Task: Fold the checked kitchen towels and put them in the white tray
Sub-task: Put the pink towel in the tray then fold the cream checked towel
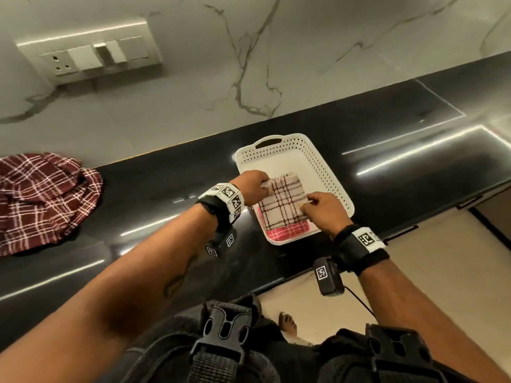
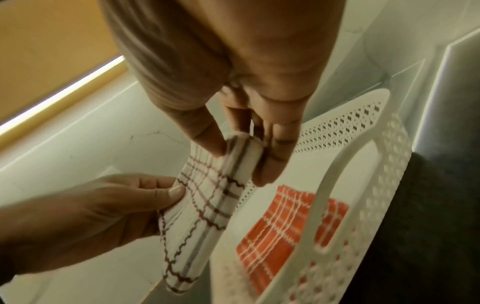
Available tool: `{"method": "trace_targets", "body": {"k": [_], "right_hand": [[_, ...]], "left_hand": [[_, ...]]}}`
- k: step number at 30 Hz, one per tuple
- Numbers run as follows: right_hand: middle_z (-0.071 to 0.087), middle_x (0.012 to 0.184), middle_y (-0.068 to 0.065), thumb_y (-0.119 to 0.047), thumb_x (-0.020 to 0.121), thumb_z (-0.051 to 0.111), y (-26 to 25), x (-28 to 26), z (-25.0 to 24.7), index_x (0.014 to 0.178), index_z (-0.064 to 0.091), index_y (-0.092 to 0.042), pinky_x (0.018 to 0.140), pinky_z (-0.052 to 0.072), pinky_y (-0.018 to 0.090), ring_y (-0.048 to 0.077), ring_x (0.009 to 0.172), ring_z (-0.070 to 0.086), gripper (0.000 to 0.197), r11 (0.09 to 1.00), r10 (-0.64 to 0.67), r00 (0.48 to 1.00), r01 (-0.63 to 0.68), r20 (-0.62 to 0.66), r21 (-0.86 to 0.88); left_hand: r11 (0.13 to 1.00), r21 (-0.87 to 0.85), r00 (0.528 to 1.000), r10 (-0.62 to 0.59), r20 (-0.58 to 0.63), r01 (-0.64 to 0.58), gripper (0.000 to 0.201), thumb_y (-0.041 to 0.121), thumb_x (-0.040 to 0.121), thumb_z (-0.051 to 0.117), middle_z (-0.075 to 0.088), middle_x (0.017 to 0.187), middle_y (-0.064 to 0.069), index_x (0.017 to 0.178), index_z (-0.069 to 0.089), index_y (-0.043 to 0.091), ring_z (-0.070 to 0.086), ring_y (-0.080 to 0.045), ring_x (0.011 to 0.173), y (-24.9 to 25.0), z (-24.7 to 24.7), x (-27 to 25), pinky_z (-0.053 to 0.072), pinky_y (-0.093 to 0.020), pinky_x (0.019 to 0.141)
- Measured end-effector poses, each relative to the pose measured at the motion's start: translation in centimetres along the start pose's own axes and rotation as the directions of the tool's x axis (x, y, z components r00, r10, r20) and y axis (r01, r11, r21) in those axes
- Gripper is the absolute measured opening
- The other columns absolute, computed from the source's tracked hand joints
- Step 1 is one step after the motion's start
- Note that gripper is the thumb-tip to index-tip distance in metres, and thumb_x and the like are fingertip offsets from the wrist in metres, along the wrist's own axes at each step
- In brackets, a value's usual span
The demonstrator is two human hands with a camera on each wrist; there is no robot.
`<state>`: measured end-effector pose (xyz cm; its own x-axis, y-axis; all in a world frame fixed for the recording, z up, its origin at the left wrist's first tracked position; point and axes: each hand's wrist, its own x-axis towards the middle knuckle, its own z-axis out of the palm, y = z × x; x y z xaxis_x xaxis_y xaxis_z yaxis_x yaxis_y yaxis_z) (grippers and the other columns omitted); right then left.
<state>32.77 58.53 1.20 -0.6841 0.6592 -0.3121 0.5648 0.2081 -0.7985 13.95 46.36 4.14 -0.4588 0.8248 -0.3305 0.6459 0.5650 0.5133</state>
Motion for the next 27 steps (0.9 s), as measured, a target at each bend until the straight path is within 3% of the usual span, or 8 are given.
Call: {"method": "trace_targets", "body": {"k": [5,9,14,16,18,22,25,27], "right_hand": [[0.070,0.101,0.003,-0.021,0.081,0.071,1.8,2.9,-0.6,0.103,0.068,-0.018,0.082,0.051,0.033,0.020,0.094,0.066,0.023,0.968,0.048,0.995,-0.026,0.083,-0.249],[0.069,0.104,0.005,-0.020,0.082,0.073,2.4,3.8,-0.3,0.110,0.069,-0.014,0.076,0.044,0.028,0.020,0.094,0.065,0.029,0.946,0.059,0.983,-0.001,0.171,-0.324],[0.067,0.110,0.008,-0.016,0.084,0.069,2.2,4.1,0.1,0.111,0.068,-0.011,0.079,0.044,0.028,0.024,0.101,0.063,0.028,0.915,0.047,0.980,0.035,0.191,-0.403],[0.066,0.112,0.009,-0.017,0.084,0.069,2.1,4.2,0.3,0.110,0.067,-0.011,0.081,0.046,0.029,0.025,0.101,0.062,0.026,0.896,0.050,0.979,0.044,0.199,-0.441],[0.066,0.112,0.009,-0.018,0.085,0.068,2.0,4.2,0.3,0.108,0.067,-0.011,0.078,0.045,0.028,0.025,0.099,0.062,0.024,0.872,0.061,0.975,0.052,0.215,-0.487],[0.064,0.117,0.011,-0.026,0.087,0.064,0.7,4.2,-0.2,0.113,0.063,-0.010,0.083,0.048,0.033,0.027,0.102,0.061,0.031,0.797,0.086,0.973,0.063,0.216,-0.601],[0.061,0.123,0.013,-0.028,0.092,0.057,-1.9,4.2,0.6,0.125,0.057,-0.009,0.094,0.048,0.041,0.032,0.111,0.058,0.038,0.775,-0.100,0.984,0.172,0.151,-0.609],[0.058,0.127,0.013,-0.031,0.094,0.056,-4.4,3.9,2.5,0.130,0.055,-0.011,0.099,0.044,0.047,0.034,0.116,0.054,0.041,0.752,-0.252,0.955,0.295,0.156,-0.590]], "left_hand": [[0.978,0.184,0.995,-0.100,0.028,0.094,0.041,0.036,0.091,0.069,0.066,0.118,-0.002,0.126,0.064,0.015,0.062,-0.022,0.104,-0.3,2.0,3.1,0.051,-0.037,0.093],[0.958,0.254,0.988,-0.151,0.044,0.135,0.037,0.034,0.089,0.070,0.068,0.115,-0.002,0.121,0.067,0.016,0.065,-0.023,0.102,-0.6,3.4,4.0,0.053,-0.037,0.090],[0.931,0.340,0.987,-0.154,0.046,0.130,0.033,0.039,0.088,0.071,0.070,0.110,0.000,0.115,0.068,0.020,0.060,-0.025,0.103,-1.3,4.2,4.1,0.052,-0.039,0.093],[0.916,0.384,0.989,-0.140,0.042,0.113,0.034,0.040,0.089,0.070,0.068,0.113,0.002,0.119,0.067,0.023,0.056,-0.025,0.112,-1.4,4.4,4.2,0.041,-0.041,0.107],[0.907,0.410,0.993,-0.118,0.032,0.094,0.039,0.040,0.090,0.068,0.068,0.118,0.005,0.125,0.063,0.024,0.056,-0.023,0.119,-1.4,4.6,4.3,0.020,-0.046,0.120],[0.954,0.291,0.994,-0.048,-0.098,0.075,0.042,0.041,0.093,0.064,0.066,0.123,0.007,0.131,0.058,0.025,0.054,-0.018,0.127,-1.9,4.0,3.4,-0.002,-0.052,0.122],[0.982,0.162,0.968,-0.061,-0.244,0.102,0.039,0.039,0.096,0.058,0.064,0.127,0.005,0.131,0.057,0.023,0.055,-0.016,0.125,-3.6,2.0,1.6,-0.002,-0.052,0.123],[0.985,0.106,0.949,-0.098,-0.298,0.135,0.034,0.036,0.098,0.054,0.064,0.125,0.005,0.129,0.058,0.023,0.057,-0.016,0.121,-5.8,0.8,0.0,0.003,-0.051,0.123]]}}
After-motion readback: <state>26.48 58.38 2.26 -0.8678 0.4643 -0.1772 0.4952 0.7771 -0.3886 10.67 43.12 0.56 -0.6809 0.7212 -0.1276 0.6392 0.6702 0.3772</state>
